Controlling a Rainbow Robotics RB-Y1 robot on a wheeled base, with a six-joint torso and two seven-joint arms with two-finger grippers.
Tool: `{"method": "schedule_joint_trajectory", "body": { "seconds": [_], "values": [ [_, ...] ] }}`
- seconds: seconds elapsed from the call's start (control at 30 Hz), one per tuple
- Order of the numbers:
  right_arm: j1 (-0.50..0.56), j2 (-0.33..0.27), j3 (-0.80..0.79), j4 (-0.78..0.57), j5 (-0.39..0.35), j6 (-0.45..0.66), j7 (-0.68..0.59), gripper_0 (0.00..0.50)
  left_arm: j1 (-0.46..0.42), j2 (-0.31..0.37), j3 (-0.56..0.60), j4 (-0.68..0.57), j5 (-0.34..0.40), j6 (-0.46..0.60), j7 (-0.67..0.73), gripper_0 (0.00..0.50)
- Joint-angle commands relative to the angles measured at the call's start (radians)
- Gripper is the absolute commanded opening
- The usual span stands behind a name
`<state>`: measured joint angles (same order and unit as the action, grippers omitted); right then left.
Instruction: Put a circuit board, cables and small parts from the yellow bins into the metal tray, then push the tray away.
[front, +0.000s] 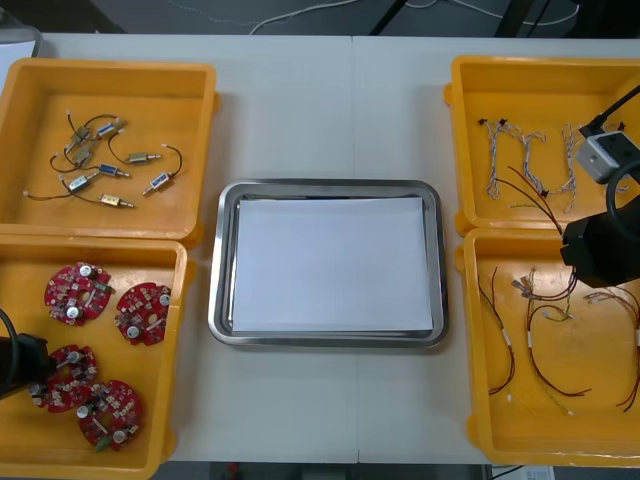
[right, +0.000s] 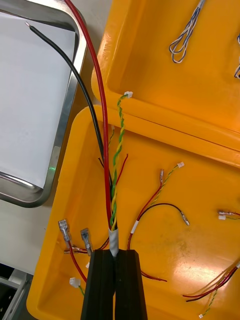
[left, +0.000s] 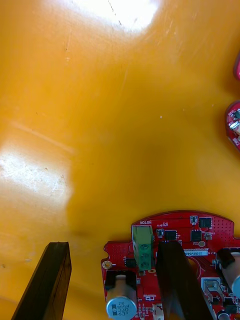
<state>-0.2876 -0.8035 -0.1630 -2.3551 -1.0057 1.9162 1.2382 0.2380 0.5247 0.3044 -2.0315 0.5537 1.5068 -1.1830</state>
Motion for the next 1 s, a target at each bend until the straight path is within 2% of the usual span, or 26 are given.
{"method": "schedule_joint_trajectory", "body": {
  "seconds": [0.03, 0.1, 0.2, 0.27, 0.3, 0.37, 0.4, 0.43, 0.47, 0.8, 1.0],
  "values": [
    [-0.024, 0.009, 0.010, -0.027, 0.007, 0.004, -0.013, 0.000, 0.007, -0.029, -0.018, -0.013, -0.026, -0.010, -0.003, 0.500],
    [-0.024, 0.009, 0.010, -0.027, 0.007, 0.004, -0.013, 0.000, 0.006, -0.034, -0.019, -0.013, -0.031, -0.008, -0.001, 0.500],
    [-0.024, 0.009, 0.010, -0.027, 0.007, 0.004, -0.013, 0.000, 0.003, -0.037, -0.024, -0.012, -0.038, -0.008, 0.000, 0.410],
    [-0.024, 0.009, 0.010, -0.027, 0.007, 0.004, -0.013, 0.000, 0.003, -0.037, -0.025, -0.012, -0.041, -0.008, 0.005, 0.294],
    [-0.024, 0.009, 0.010, -0.027, 0.007, 0.004, -0.013, 0.000, 0.001, -0.038, -0.027, -0.012, -0.043, -0.008, 0.005, 0.262],
    [-0.024, 0.009, 0.010, -0.027, 0.007, 0.004, -0.013, 0.000, 0.001, -0.037, -0.027, -0.013, -0.044, -0.007, 0.006, 0.133],
    [-0.024, 0.009, 0.010, -0.027, 0.007, 0.004, -0.013, 0.000, 0.001, -0.038, -0.027, -0.012, -0.043, -0.007, 0.006, 0.102],
    [-0.024, 0.009, 0.010, -0.027, 0.007, 0.004, -0.013, 0.000, 0.000, -0.038, -0.027, -0.012, -0.041, -0.007, 0.008, 0.030],
    [-0.024, 0.009, 0.010, -0.027, 0.007, 0.004, -0.013, 0.000, 0.000, -0.037, -0.027, -0.013, -0.041, -0.007, 0.009, 0.000],
    [-0.024, 0.009, 0.010, -0.027, 0.007, 0.004, -0.013, 0.000, -0.028, -0.035, -0.015, -0.032, -0.040, 0.024, 0.006, 0.000],
    [-0.024, 0.009, 0.010, -0.027, 0.007, 0.004, -0.013, 0.000, -0.072, -0.003, 0.022, -0.085, -0.018, 0.128, -0.003, 0.000]
  ]
}}
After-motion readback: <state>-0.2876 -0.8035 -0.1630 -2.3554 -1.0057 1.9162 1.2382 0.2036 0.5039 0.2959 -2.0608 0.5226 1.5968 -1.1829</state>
